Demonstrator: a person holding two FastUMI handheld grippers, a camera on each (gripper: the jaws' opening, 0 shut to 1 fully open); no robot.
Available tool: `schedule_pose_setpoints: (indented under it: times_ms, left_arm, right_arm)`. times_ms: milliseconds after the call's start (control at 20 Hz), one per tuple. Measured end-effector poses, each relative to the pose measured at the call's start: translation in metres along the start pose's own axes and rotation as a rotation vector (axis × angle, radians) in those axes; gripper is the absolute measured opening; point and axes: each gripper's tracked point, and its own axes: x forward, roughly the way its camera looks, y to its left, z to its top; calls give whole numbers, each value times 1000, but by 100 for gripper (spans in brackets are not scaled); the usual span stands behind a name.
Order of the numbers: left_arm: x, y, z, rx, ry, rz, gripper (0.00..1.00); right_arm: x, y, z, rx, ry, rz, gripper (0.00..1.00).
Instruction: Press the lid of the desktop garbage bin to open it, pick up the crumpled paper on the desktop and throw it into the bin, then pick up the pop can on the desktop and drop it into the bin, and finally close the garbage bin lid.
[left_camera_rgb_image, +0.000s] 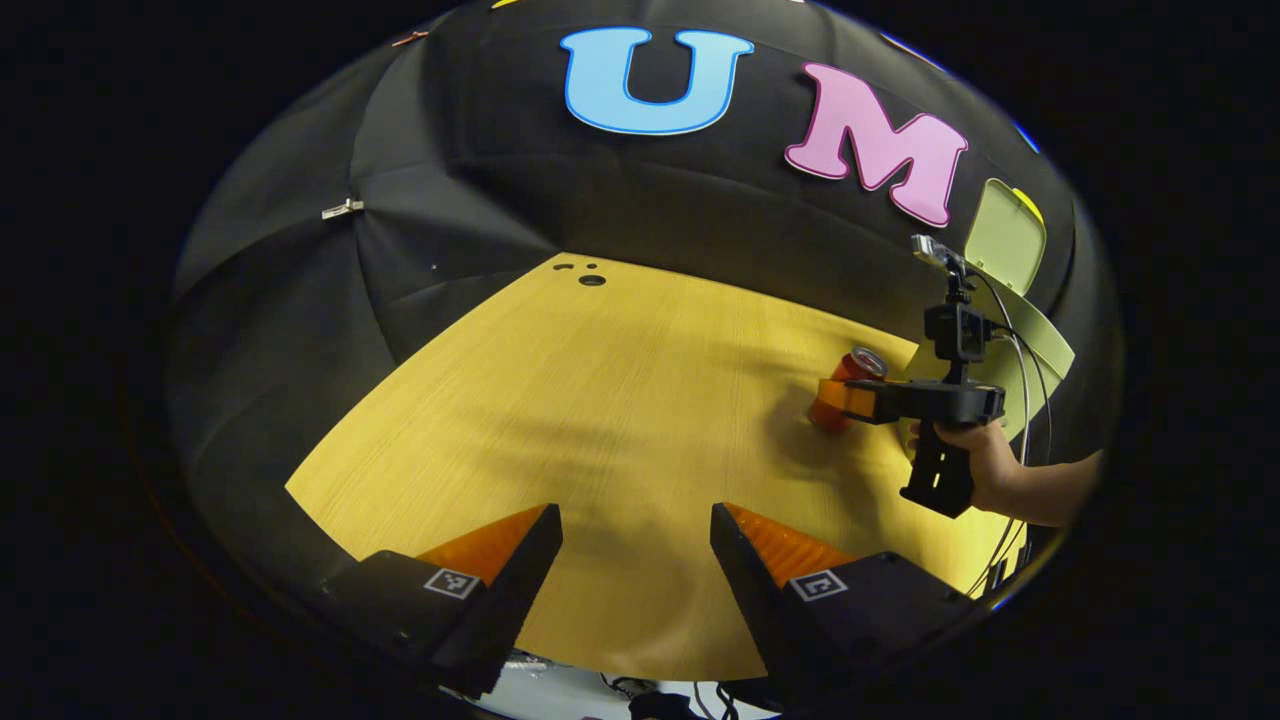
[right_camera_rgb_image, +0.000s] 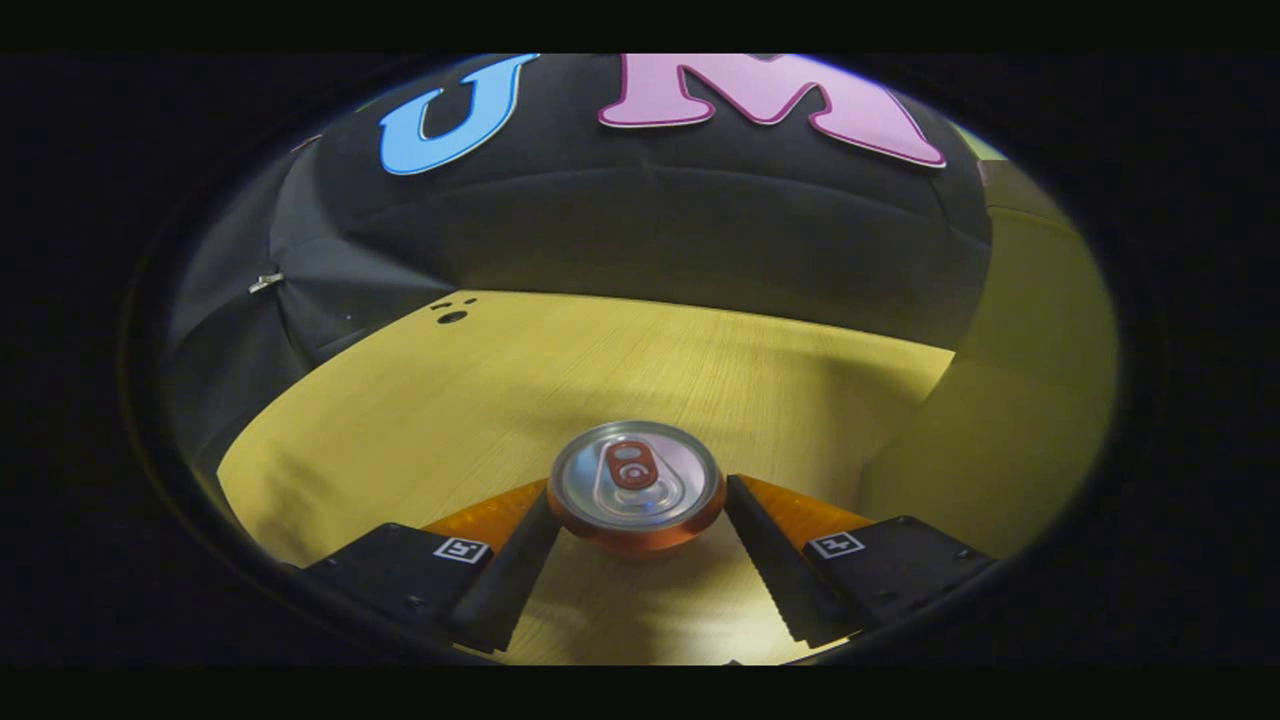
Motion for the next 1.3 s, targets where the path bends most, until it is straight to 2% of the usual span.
schedule_pose_setpoints:
  times_ms: [100,150,200,300,450,500,600,650,700,1000,1300]
  left_arm:
    - [2,-2,-3,7,6,-2,96]
    - [0,-3,-5,8,11,-4,96]
    - [0,-4,-6,9,13,-7,96]
    - [-2,-4,-8,10,16,-8,96]
    - [-4,-5,-7,10,4,-12,96]
    - [-5,-6,-6,7,-1,-16,96]
    - [-8,-7,-5,3,-12,-31,96]
    - [-7,-8,-6,6,-15,-37,96]
    - [-8,-8,-8,11,-14,-45,96]
    - [-26,-24,-6,69,-53,-126,96]
    - [-34,-31,1,56,-83,-211,96]
  right_arm:
    - [-1,1,-1,-10,3,1,99]
    - [1,0,0,-11,-1,1,84]
    - [1,0,0,-11,0,2,80]
    - [-2,1,1,-5,2,6,84]
    - [-14,4,12,-6,-16,18,83]
    - [-20,5,15,-15,-21,23,80]
    - [-37,10,23,-36,-36,37,83]
    - [-45,13,28,-47,-45,44,80]
    - [-55,15,34,-60,-59,51,83]
    - [-126,33,80,-141,-168,74,83]
    - [-205,44,132,-104,-294,60,83]
